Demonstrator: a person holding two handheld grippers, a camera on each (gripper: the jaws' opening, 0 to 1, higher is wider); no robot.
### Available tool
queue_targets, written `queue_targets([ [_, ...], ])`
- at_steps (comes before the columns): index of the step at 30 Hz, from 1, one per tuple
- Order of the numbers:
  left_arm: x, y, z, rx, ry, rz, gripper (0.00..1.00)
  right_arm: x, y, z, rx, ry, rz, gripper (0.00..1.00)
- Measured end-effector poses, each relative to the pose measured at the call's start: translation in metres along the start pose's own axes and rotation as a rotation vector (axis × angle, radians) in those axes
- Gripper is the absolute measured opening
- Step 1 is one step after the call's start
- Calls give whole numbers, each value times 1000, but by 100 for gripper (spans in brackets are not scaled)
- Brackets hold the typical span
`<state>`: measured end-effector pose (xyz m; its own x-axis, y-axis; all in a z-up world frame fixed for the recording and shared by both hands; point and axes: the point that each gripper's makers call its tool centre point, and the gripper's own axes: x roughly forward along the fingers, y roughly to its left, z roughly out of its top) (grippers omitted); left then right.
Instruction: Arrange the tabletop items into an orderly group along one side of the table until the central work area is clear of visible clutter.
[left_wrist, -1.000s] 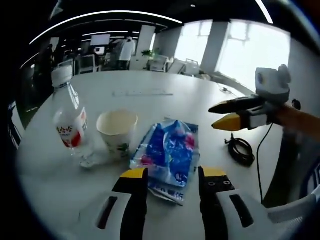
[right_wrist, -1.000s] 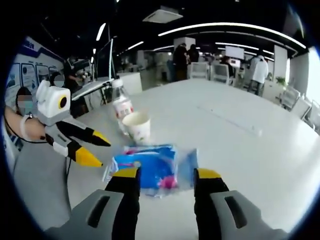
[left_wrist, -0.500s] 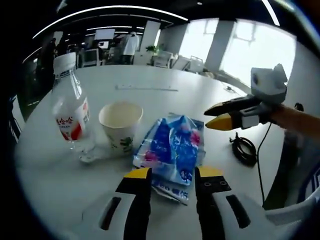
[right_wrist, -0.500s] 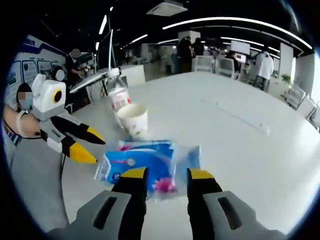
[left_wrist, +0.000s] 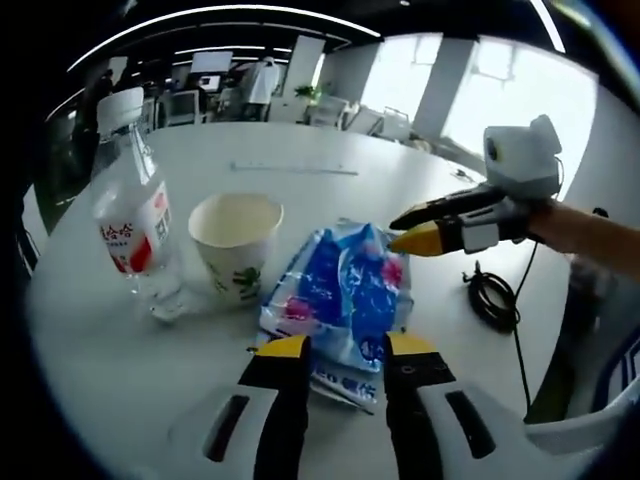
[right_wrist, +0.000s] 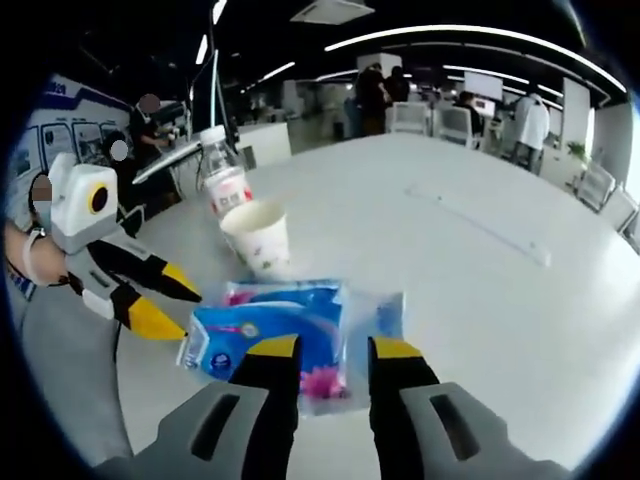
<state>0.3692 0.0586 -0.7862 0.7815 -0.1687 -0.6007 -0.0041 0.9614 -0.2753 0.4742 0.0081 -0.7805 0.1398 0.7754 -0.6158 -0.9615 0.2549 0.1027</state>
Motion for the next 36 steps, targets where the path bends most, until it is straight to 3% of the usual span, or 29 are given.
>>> queue_targets([
  [16,7,3,-7,-4,22,7,19,12,-3,-5,9,33,12,21],
  [22,8,4,-8,-8,23,9,16,16,1,-6,8,43,24,13],
  [36,12,6,-10,-2,27,13,11,18,0,-12,21,64,25,7],
])
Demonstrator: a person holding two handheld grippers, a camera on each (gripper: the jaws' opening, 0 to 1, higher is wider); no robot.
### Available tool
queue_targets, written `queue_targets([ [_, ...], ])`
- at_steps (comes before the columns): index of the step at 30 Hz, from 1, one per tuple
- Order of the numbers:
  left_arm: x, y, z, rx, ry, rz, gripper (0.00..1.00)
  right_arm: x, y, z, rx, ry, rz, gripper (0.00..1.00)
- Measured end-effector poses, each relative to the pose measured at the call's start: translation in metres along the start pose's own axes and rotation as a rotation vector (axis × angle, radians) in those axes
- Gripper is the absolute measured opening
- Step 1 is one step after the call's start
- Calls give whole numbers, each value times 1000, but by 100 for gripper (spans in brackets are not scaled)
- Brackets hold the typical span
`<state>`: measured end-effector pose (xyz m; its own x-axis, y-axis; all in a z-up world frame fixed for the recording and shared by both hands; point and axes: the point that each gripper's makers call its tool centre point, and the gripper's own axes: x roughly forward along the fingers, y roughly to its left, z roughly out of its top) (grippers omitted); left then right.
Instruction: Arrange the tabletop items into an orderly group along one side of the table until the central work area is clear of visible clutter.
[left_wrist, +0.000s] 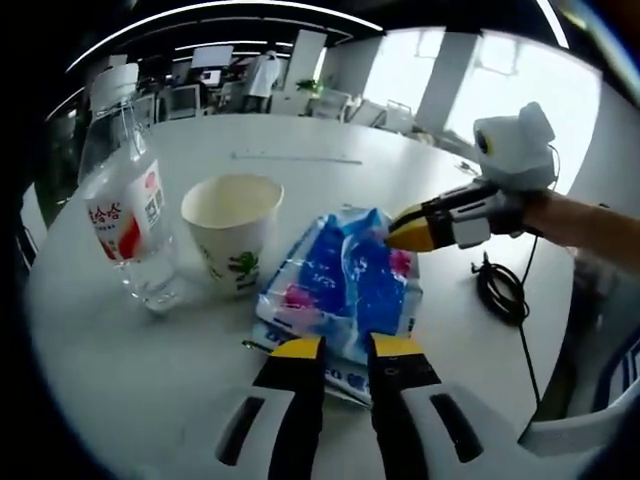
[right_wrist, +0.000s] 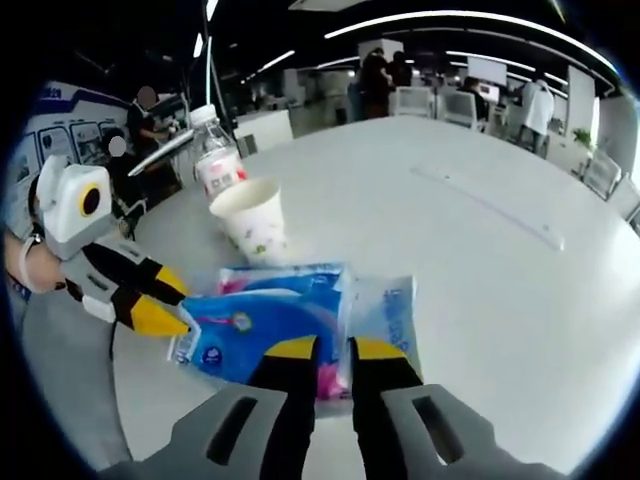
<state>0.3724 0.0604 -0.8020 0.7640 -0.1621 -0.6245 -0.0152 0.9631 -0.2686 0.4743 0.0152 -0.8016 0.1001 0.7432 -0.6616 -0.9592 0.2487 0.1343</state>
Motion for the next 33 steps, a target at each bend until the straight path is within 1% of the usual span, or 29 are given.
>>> queue_targets([
  [3,0,1,0,11,-4,3,8,-1,0,-1,2,5,1,1],
  [6,0,2,1,17,-8,5,5,-3,-1,-2,6,4,-4,0],
  [7,0,1,2,16,-17,2,2,-3,-1,-2,8,3,-4,0],
  [8,-1,2,4,21,-27,5,1,-4,-1,-2,10,5,-7,0],
  [9,-1,2,3,18,-19,7,1,-5,-1,-2,9,4,-6,0],
  [19,-3,1,6,17,-35,-2,0,-14,-3,-1,22,-15,-19,0],
  [25,-7,-4,18,29,-59,-15,0,-25,-4,4,22,-45,-37,0],
  [28,-7,-9,28,44,-76,-28,0,-36,-10,10,32,-75,-57,0],
  [29,-6,-11,30,39,-83,-36,0,-38,-12,9,35,-75,-61,0],
  [33,-2,-15,37,65,-87,-43,0,-45,-17,7,46,-82,-79,0],
])
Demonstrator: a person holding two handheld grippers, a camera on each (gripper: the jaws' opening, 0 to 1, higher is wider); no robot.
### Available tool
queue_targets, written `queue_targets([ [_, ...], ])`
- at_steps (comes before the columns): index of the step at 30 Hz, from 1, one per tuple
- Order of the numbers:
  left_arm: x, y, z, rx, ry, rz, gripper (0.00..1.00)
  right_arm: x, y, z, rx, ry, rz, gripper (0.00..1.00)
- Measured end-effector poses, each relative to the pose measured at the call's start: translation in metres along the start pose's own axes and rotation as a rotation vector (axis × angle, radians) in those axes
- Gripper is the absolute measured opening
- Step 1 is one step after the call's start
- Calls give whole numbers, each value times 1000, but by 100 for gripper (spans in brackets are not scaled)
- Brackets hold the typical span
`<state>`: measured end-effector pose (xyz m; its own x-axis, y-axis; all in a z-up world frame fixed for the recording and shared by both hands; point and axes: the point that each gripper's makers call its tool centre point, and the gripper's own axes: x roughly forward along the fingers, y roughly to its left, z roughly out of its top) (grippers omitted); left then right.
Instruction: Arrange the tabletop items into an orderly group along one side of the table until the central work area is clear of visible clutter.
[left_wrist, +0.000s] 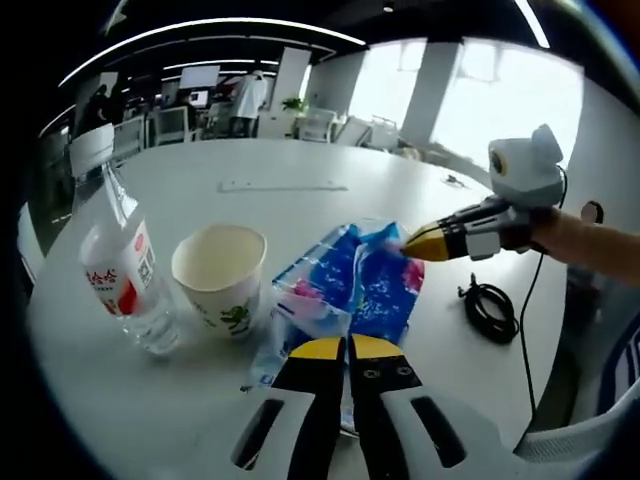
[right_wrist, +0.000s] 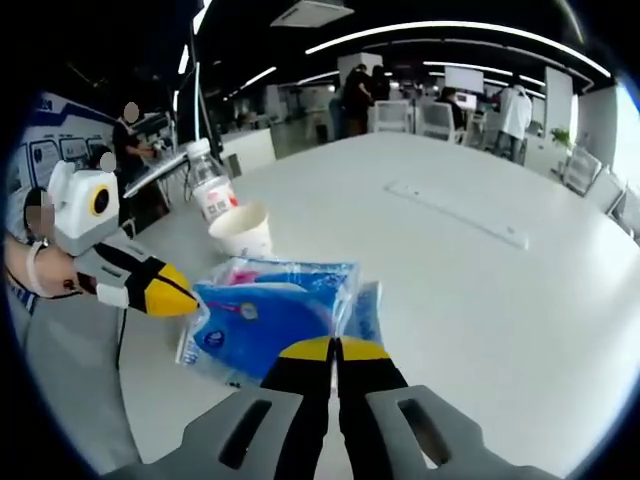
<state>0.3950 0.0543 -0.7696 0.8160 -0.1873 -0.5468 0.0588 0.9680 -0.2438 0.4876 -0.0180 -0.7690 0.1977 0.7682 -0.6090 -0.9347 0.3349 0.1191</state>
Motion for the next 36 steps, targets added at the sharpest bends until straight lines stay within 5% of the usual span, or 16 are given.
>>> queue_targets([
  [16,26,-39,36,109,-13,-113,0,-51,-33,-10,84,-74,-124,0],
  [36,60,-77,55,197,5,-215,0,-88,-66,-25,136,-99,-231,0],
])
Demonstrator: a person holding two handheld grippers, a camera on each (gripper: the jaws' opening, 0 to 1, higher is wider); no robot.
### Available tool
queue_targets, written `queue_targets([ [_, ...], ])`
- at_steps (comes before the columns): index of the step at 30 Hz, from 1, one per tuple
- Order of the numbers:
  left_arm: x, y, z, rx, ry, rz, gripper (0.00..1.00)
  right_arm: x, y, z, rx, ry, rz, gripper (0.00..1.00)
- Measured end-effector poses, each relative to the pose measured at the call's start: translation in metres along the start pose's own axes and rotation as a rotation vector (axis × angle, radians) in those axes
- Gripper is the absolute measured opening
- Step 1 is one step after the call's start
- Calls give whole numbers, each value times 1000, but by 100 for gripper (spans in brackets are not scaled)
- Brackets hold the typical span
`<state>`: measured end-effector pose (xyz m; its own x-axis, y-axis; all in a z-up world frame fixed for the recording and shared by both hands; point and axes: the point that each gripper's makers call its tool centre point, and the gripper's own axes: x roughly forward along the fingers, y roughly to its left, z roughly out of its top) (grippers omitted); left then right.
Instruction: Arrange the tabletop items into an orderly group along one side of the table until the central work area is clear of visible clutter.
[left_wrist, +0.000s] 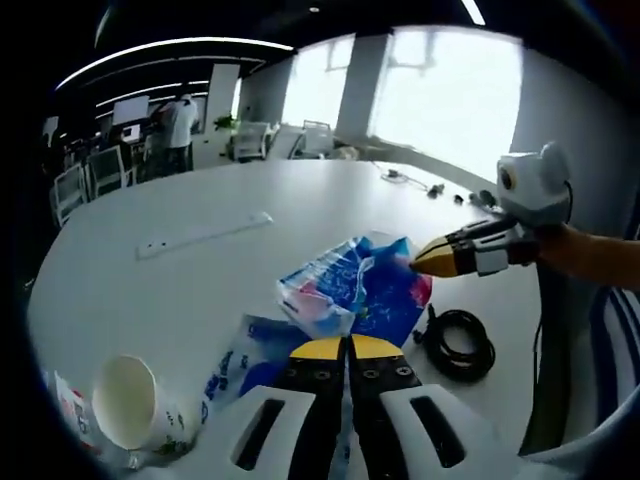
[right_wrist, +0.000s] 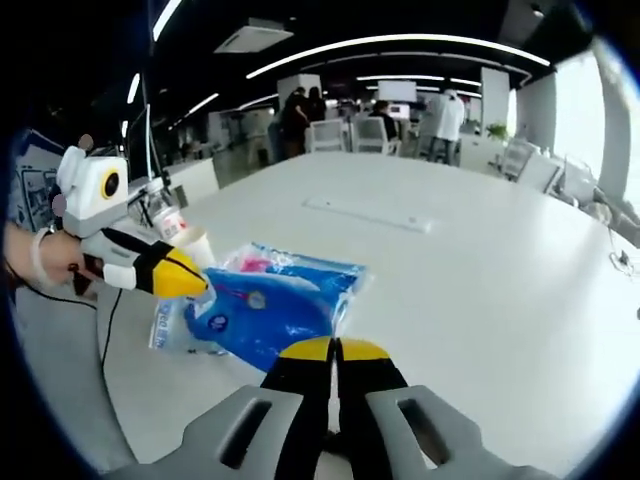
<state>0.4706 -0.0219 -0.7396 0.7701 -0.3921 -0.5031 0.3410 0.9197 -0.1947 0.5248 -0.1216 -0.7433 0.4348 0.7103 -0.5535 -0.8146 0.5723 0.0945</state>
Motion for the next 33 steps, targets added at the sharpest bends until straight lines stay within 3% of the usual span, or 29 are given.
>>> queue_targets([
  [14,35,-26,14,37,6,-76,0,-24,-40,-14,64,-21,-89,0],
  [33,74,-53,15,45,22,-126,0,-39,-78,-36,115,-22,-168,0],
])
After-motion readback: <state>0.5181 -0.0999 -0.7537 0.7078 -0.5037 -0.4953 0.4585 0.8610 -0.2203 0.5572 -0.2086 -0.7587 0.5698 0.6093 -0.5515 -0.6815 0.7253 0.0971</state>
